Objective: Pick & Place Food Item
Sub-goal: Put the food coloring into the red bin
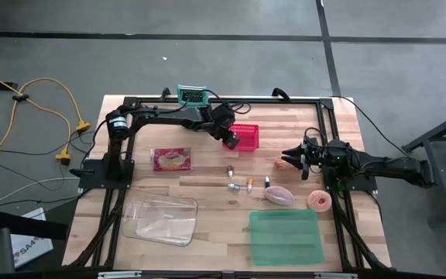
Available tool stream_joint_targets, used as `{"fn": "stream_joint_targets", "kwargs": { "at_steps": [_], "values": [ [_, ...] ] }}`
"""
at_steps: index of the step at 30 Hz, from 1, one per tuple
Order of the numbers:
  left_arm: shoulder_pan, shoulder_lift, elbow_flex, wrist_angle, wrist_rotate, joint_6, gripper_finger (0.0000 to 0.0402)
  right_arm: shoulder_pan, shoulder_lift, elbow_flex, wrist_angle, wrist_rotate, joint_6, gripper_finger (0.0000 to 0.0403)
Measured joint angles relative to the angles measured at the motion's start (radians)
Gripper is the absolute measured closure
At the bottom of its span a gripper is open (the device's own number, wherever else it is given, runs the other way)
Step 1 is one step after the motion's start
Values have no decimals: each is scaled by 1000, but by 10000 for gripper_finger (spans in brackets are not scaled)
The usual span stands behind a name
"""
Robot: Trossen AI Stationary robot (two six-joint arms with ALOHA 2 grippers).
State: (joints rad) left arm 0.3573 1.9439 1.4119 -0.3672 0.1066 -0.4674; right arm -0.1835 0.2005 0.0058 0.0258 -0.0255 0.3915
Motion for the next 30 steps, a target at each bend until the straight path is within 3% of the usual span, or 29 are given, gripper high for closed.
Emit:
{"fn": "stream_joint_targets", "kwargs": {
  "at_steps": [10,21,30],
  "values": [
    [0,-1,0,-2,0,7,274,0,0,0,0,0,0,289],
    [0,-2,0,14,9,12,272,0,0,0,0,0,0,289],
    [-2,-66,1,33,29,110,272,0,0,0,0,0,0,289]
  ]
}}
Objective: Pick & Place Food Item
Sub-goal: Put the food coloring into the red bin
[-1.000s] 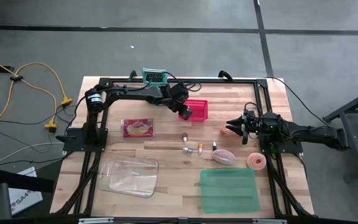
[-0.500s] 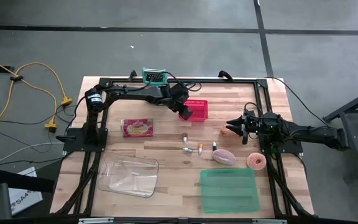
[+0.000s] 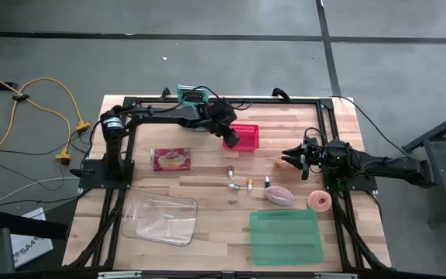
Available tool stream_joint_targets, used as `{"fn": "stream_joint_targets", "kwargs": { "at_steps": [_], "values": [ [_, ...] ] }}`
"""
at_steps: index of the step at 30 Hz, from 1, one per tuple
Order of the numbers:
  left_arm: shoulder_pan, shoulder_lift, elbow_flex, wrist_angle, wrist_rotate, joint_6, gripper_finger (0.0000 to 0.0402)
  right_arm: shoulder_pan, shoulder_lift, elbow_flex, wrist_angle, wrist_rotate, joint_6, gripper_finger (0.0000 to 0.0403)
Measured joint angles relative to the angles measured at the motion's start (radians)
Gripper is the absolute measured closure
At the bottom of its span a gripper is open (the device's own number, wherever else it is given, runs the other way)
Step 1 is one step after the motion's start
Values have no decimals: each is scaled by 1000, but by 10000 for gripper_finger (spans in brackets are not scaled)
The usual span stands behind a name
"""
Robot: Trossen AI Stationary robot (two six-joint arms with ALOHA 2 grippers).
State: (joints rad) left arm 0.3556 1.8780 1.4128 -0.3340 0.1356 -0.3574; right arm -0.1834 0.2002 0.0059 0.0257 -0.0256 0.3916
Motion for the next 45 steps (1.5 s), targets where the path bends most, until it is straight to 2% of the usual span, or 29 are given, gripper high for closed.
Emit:
{"fn": "stream_joint_targets", "kwargs": {
  "at_steps": [23,27,40,45],
  "values": [
    [-111,-27,1,0,-1,202,272,0,0,0,0,0,0,289],
    [-133,-27,0,-14,37,226,272,0,0,0,0,0,0,289],
    [-216,-27,0,-140,53,229,272,0,0,0,0,0,0,289],
    [-272,-27,0,-191,51,184,272,0,0,0,0,0,0,289]
  ]
}}
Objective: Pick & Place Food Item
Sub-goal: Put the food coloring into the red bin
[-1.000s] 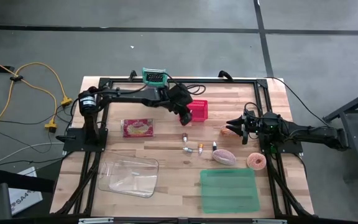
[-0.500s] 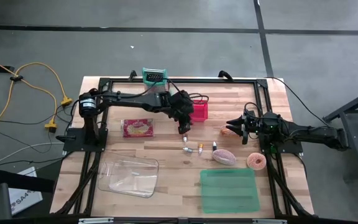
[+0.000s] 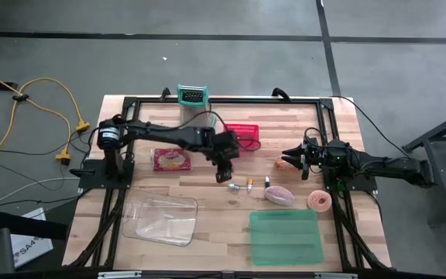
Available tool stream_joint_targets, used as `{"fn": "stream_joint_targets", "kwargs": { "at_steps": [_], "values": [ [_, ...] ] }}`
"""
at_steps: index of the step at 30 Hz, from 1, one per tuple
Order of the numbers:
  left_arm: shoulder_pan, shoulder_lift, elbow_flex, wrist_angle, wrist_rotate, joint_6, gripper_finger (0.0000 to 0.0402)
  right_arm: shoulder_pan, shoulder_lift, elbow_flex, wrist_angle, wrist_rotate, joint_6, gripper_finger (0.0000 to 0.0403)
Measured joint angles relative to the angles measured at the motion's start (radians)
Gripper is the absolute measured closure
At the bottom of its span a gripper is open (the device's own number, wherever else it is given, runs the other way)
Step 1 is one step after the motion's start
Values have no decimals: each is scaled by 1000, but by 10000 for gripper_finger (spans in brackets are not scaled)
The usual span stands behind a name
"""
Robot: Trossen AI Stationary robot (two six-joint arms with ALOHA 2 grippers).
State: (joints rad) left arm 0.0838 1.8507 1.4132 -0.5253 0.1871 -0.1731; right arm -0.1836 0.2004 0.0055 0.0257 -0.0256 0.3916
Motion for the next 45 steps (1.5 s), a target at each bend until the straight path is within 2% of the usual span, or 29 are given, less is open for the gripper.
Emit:
{"fn": "stream_joint_targets", "kwargs": {
  "at_steps": [10,13,27,45],
  "values": [
    [-120,0,-1,-84,-13,-103,272,0,0,0,0,0,0,289],
    [-151,0,-1,-84,-53,-119,272,0,0,0,0,0,0,289],
    [-171,0,-1,17,-145,221,272,0,0,0,0,0,0,289],
    [-171,77,-3,83,-137,228,272,0,0,0,2,0,0,289]
  ]
}}
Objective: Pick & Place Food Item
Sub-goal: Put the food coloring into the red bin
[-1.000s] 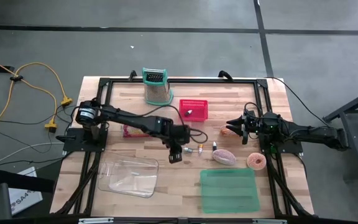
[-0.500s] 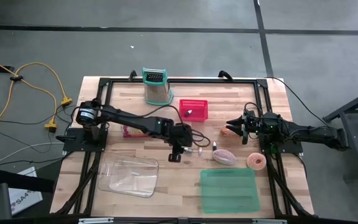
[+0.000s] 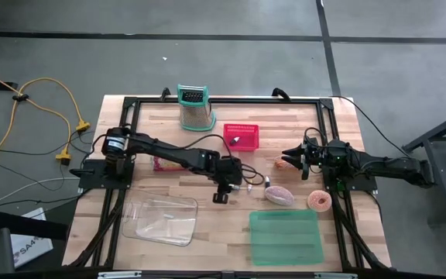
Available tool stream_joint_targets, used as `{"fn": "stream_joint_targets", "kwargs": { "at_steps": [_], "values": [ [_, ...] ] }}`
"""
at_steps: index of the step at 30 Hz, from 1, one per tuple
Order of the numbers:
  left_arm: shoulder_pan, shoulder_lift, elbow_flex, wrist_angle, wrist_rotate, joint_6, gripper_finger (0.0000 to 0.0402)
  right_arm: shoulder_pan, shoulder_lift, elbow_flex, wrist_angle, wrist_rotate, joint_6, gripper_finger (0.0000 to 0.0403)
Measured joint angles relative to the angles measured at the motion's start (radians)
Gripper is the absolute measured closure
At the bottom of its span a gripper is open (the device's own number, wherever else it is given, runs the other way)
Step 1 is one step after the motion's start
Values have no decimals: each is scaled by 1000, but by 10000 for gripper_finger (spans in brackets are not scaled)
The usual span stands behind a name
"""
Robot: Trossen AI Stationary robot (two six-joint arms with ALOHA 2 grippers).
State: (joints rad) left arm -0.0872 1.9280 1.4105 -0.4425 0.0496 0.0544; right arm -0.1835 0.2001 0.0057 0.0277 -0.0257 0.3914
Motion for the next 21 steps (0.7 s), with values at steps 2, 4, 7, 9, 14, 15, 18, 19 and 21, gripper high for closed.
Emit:
{"fn": "stream_joint_targets", "kwargs": {
  "at_steps": [2,4,7,9,14,15,18,19,21],
  "values": [
    [0,16,2,38,0,0,272,0,0,0,-1,0,0,289],
    [0,30,2,33,1,-1,272,0,3,0,2,0,0,289],
    [0,53,1,56,1,-1,272,0,8,0,2,0,0,289],
    [0,67,1,78,1,0,272,0,12,0,0,-3,0,289],
    [0,76,3,88,-3,2,272,0,20,0,0,0,0,289],
    [0,77,3,84,-3,2,272,0,21,0,0,-1,0,289],
    [0,83,2,85,-4,2,272,0,22,0,0,-1,0,289],
    [0,85,2,85,-4,1,272,0,21,0,0,-2,0,289],
    [0,95,2,87,-6,4,272,0,21,0,0,-2,0,289]
  ]
}}
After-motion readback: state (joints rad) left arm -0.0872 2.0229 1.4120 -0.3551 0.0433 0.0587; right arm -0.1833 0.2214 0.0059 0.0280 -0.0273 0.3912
